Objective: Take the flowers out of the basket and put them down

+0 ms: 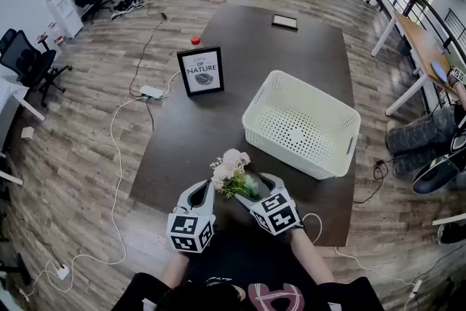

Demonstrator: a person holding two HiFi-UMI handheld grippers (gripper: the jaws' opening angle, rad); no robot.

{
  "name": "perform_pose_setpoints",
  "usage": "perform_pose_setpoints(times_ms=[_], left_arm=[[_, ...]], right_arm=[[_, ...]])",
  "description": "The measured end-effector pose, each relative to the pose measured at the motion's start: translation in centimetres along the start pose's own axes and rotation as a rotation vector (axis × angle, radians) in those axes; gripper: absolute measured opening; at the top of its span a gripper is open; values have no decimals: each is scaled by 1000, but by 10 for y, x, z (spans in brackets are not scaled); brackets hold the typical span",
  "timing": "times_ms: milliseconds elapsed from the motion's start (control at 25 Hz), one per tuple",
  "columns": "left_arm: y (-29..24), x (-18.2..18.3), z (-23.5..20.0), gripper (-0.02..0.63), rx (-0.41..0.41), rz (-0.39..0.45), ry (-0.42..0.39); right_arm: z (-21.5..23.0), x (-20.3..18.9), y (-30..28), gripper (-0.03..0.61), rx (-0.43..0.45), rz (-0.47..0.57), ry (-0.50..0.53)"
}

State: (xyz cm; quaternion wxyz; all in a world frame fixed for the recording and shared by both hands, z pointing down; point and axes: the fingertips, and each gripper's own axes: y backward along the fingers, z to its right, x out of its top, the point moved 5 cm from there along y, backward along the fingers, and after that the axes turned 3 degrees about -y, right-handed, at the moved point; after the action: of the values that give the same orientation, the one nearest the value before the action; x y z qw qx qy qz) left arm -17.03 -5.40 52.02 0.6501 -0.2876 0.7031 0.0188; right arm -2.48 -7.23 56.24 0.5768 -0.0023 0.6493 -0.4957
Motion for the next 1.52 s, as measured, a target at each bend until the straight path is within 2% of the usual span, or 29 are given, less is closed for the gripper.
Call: perform_pose_setpoints(times_ms=[240,560,760,1000,1120,1400,1520], left_arm=[[0,3,3,9,-15,8,3],[-4,7,5,9,-36,17,-18],[-7,10,8,9,-53,21,-26],[-9,21,15,9,-85,40,-35],[-9,24,18,9,-99,45,-41],[-11,28,24,9,-117,61,-48],[-12,30,27,9,-125,63,-51]], right_arm=[[-7,11,15,357,-28,53,23],[-1,17,34,357,-60,146,-91],[-1,17,47,356,-106,178,-69],[-1,20,63,356,-137,288,-118],[0,17,67,355,-153,303,-126],[1,14,73,314,-200,361,-142],[0,10,71,298,-220,352,-147]])
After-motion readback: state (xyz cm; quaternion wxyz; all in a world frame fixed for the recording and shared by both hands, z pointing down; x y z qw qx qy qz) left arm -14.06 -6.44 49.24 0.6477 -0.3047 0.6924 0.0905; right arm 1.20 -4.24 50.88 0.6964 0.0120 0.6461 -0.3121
